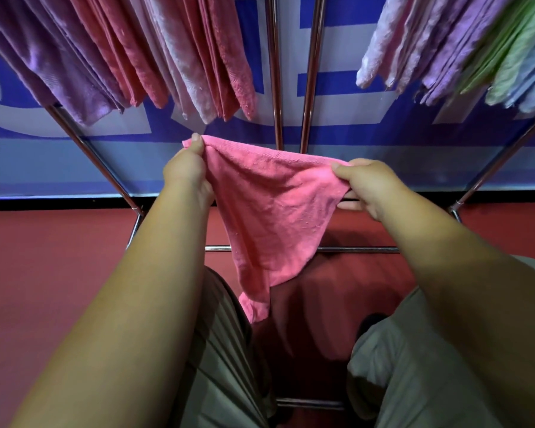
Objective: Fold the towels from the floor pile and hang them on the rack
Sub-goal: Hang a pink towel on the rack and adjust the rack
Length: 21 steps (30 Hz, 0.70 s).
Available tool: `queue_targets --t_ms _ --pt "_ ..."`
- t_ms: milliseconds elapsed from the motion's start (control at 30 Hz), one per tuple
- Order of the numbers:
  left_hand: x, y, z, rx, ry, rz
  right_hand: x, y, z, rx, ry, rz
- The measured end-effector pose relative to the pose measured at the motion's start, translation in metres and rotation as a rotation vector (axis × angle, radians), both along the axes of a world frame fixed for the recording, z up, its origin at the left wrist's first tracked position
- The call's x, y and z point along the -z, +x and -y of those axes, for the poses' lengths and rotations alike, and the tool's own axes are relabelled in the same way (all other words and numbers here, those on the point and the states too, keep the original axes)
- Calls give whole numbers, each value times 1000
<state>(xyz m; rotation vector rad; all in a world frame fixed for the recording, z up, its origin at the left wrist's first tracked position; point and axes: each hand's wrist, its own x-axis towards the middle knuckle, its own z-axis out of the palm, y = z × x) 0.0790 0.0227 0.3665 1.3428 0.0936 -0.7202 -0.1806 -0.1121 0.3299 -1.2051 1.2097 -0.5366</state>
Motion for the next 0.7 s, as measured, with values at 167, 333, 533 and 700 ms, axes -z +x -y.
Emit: queue_targets --t_ms 167,333,533,700 --pt "4 -10 0 107 76 65 -8 4 -6 119 114 154" --pt "5 -40 4 387 249 274 -12 12 -15 124 133 280" --pt "22 -79 14 558 274 409 -3 29 -31 -91 -13 24" --pt "32 -95 20 623 302 495 2 35 -39 -157 -87 -47"
